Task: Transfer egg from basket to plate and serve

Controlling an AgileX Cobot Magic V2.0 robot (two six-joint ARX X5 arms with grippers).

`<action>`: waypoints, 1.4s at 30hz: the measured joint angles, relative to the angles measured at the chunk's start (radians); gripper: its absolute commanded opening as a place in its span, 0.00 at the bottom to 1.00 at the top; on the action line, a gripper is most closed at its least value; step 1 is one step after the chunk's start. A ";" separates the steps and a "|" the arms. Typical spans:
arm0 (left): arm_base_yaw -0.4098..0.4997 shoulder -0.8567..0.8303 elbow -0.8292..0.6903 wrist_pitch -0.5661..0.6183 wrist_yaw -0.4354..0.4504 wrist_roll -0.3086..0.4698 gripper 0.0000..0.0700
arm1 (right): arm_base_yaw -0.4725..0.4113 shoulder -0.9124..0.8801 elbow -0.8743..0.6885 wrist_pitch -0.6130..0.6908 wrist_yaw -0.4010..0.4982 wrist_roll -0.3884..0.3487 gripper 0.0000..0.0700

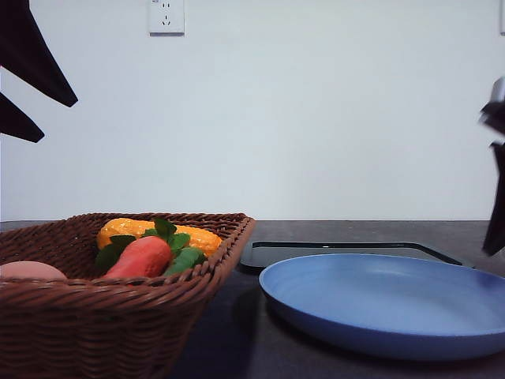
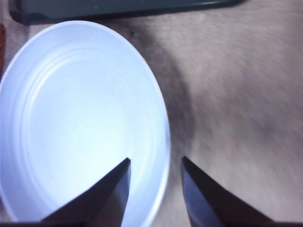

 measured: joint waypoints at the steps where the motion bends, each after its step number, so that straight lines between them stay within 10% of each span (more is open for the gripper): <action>1: 0.000 0.000 0.000 0.000 0.000 0.000 0.46 | 0.003 0.026 0.000 0.023 -0.003 0.006 0.31; 12: 0.000 0.000 0.000 0.000 0.000 0.000 0.46 | 0.041 0.172 -0.002 0.118 -0.022 0.042 0.01; 21: -0.006 0.000 0.000 0.000 0.000 0.020 0.55 | 0.050 0.156 -0.002 0.122 -0.029 0.052 0.00; 42: -0.302 0.246 0.227 -0.330 -0.342 0.456 0.63 | -0.032 -0.305 -0.003 0.041 -0.020 0.058 0.00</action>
